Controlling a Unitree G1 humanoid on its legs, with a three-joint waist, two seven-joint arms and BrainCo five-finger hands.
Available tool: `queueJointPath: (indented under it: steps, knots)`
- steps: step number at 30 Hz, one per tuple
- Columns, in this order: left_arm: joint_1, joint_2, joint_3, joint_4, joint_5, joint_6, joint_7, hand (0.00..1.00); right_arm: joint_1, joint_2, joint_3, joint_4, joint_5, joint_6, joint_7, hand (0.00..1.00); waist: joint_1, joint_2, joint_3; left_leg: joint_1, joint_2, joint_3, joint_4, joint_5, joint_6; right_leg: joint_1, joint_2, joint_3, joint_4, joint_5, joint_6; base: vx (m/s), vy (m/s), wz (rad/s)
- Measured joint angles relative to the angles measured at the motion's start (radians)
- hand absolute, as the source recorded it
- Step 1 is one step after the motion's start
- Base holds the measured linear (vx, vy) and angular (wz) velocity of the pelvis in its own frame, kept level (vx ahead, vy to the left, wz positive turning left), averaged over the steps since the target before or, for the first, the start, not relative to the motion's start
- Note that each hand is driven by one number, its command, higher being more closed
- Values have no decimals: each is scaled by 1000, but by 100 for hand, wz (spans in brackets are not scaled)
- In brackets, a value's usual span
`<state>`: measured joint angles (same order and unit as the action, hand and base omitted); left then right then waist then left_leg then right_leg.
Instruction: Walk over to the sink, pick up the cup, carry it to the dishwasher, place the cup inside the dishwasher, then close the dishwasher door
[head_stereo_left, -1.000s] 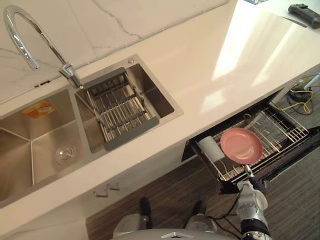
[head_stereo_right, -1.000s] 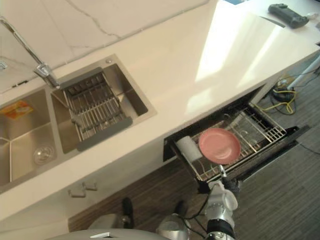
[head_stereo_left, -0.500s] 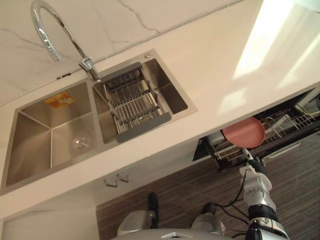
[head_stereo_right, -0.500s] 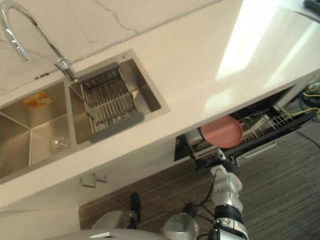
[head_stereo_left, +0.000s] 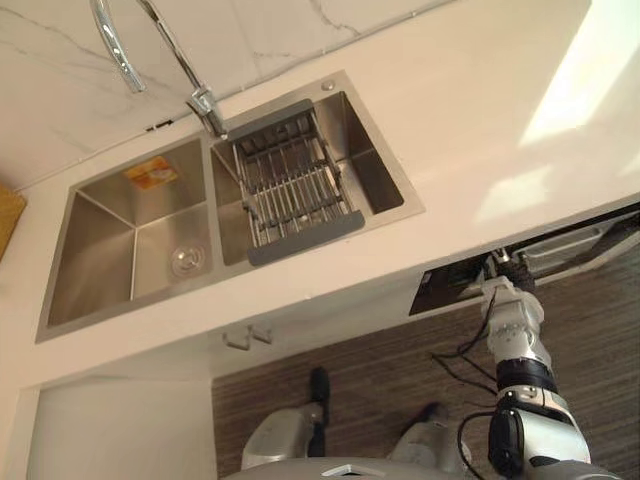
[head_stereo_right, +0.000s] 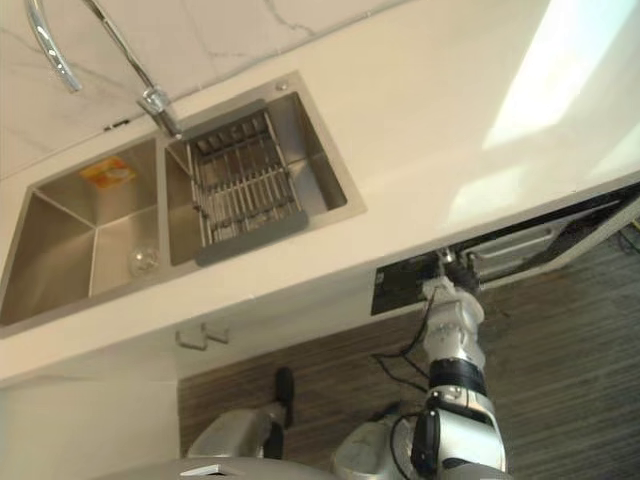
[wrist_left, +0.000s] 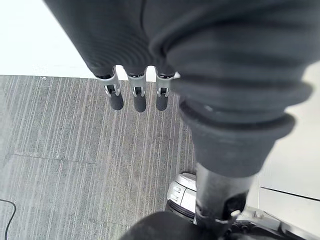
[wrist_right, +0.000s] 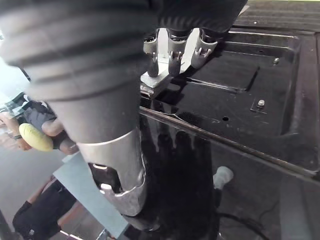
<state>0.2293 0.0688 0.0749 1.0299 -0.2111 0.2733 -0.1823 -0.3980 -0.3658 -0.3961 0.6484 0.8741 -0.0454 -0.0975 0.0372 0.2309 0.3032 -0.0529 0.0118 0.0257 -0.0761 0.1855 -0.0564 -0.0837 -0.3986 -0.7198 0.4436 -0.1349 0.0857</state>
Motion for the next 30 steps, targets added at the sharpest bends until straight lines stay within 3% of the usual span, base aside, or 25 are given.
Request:
queueJointPath:
  steps: [13, 20, 21, 23, 26, 30]
  knots:
    - [-2, 0, 2, -31, -3, -24, -5, 0, -68, -2, 34, 37, -21, -47, 8, 0, -2, 6, 47, -35, 34, 65, 0, 9, -4, -43, 15, 9, 17, -13, -9, -41, -48, 0]
    - [-9, 0, 0, -35, -17, -45, -3, 0, 78, 54, 78, -91, -170, -77, 21, 0, -5, -7, 52, -14, 53, 86, 2, 8, -9, -25, 44, 23, -18, 7, -17, 59, -53, -9]
    - [-7, 0, -1, -36, -21, -56, 4, 0, 136, 91, 83, -105, -211, -83, 24, 0, -3, -30, 55, 6, 59, 91, 0, 0, -12, -4, 56, 26, -34, 8, -16, 106, -75, -15]
    - [-5, 3, -1, -36, -22, -69, 8, 0, 187, 134, 87, -127, -252, -88, 24, 0, -2, -44, 48, 23, 70, 109, 0, -9, -18, 9, 71, 36, -52, 11, -16, 83, -60, -26]
    - [-2, 18, 0, -38, -24, -80, 29, 0, 301, 196, 118, -167, -339, -95, 22, 0, -6, -100, 19, 38, 90, 147, 0, -26, -26, 14, 109, 65, -104, 26, -16, 52, -39, -37]
    - [-3, 39, 0, -38, -40, -78, 40, 0, 407, 231, 120, -211, -410, -110, 20, 0, -17, -131, -13, 63, 104, 190, 0, -44, -29, 33, 143, 96, -171, 60, -13, 47, -8, -33]
